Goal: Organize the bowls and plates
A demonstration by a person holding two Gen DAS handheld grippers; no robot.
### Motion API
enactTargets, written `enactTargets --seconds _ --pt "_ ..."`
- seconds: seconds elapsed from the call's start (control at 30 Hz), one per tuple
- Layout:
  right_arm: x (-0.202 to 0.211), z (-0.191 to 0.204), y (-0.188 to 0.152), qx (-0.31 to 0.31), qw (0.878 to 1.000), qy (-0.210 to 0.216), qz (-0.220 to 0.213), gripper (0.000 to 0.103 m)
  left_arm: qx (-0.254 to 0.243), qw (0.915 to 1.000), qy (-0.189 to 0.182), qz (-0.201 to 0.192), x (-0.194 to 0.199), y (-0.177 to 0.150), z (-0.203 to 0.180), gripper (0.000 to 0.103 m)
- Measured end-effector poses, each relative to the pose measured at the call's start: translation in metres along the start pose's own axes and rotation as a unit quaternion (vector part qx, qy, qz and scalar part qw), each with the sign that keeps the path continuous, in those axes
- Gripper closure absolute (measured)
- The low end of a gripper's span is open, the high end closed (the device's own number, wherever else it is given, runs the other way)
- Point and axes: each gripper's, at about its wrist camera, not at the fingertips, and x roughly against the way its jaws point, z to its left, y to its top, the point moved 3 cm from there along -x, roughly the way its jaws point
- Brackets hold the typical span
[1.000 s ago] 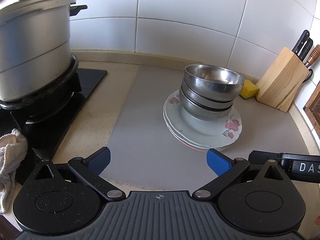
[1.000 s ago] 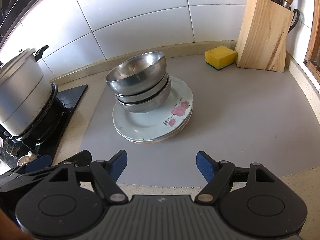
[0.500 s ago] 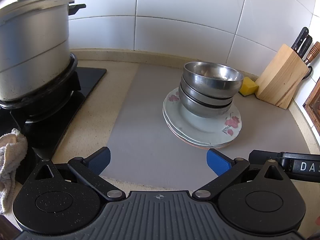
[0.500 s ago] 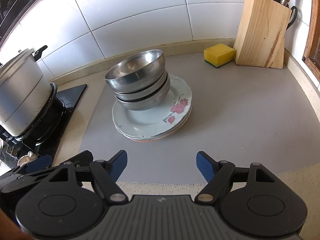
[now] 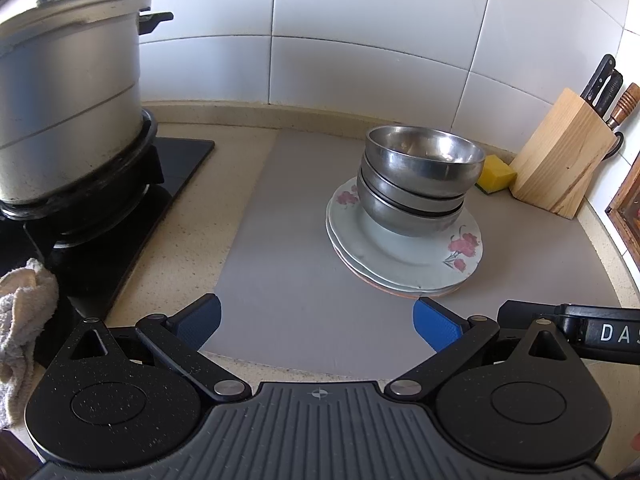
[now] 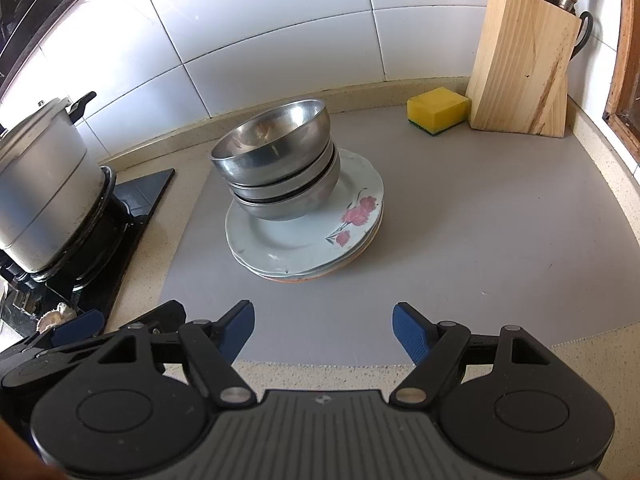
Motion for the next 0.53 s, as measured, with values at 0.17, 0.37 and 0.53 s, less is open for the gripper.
enactTargets --seconds 0.17,0.37,0.53 --pt "0.0003 0.0 -0.0001 0.0 1.0 0.0 0.0 0.043 -0.002 1.0 -0.001 0.0 0.0 0.0 0.0006 0.005" --pt "0.0005 0.0001 -0.0008 0.0 1.0 0.0 0.0 0.043 -0.007 1.0 0.0 -0.004 0.0014 -0.0008 0.0015 0.005" --pt "0.0003 -0.0002 -0.0008 0.001 1.0 0.001 0.0 0.043 -0.009 0.9999 -0.001 -0.005 0.0017 -0.0007 0.0024 0.005"
